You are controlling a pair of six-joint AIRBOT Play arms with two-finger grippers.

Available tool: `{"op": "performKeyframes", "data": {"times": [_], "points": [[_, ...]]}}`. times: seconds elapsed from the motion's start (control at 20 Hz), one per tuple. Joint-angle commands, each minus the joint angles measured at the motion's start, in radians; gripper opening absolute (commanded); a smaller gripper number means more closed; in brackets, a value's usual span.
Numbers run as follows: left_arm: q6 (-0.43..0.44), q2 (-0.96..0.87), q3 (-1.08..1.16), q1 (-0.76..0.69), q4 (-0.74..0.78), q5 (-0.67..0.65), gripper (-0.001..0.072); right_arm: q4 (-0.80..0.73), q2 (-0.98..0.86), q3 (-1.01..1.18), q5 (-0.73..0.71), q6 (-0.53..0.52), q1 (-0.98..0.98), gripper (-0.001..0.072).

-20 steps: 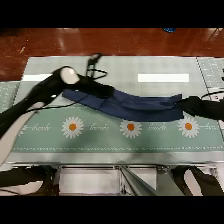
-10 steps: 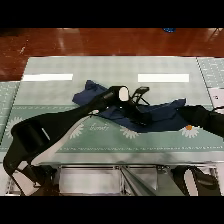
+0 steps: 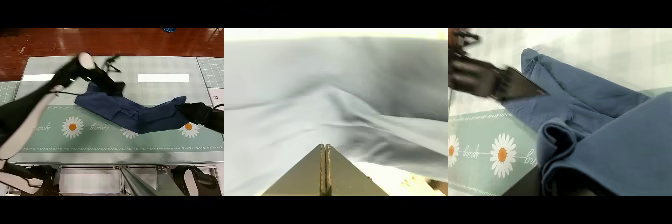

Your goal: Fold the shirts.

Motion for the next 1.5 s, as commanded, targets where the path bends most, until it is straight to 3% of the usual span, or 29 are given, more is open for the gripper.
{"op": "performKeyframes", "data": {"times": [0.0, 0.2, 0.5, 0.75, 1.0, 1.05, 1.1, 1.15, 1.2, 1.45], "points": [[0.007, 0.214, -0.032, 0.222, 0.113, -0.052, 0.0017, 0.017, -0.135, 0.102, 0.034, -0.047, 0.031, 0.0032], [0.087, 0.506, -0.129, 0.365, 0.123, -0.052, 0.0017, 0.022, -0.419, 0.332, -0.087, -0.053, 0.323, 0.0032], [0.103, 0.919, -0.422, 0.38, 0.122, -0.048, 0.0017, 0.017, -0.947, 0.697, -0.282, -0.031, 0.704, 0.0032], [0.014, 1.148, -0.696, 0.38, 0.121, -0.047, 0.0018, 0.017, -1.281, 0.973, -0.301, 0.01, 0.807, 0.0032], [-0.012, 1.224, -0.848, 0.38, 0.06, -0.045, 0.0017, 0.017, -1.419, 1.064, -0.338, 0.03, 0.827, 0.0032], [-0.012, 1.223, -0.864, 0.381, 0.058, -0.044, 0.0017, 0.019, -1.431, 1.064, -0.351, 0.029, 0.827, 0.0093], [-0.012, 1.223, -0.882, 0.38, 0.058, -0.03, 0.0017, 0.021, -1.44, 1.064, -0.351, 0.028, 0.827, 0.0332], [-0.012, 1.223, -0.894, 0.381, 0.058, -0.017, 0.0017, 0.023, -1.444, 1.064, -0.332, -0.007, 0.827, 0.041], [-0.012, 1.221, -0.902, 0.381, 0.058, 0.002, 0.0017, 0.022, -1.44, 1.064, -0.299, -0.047, 0.82, 0.041], [-0.009, 1.217, -0.9, 0.381, 0.106, 0.127, 0.0017, -0.028, -1.291, 1.064, -0.04, 0.026, 0.626, 0.0408]]}}
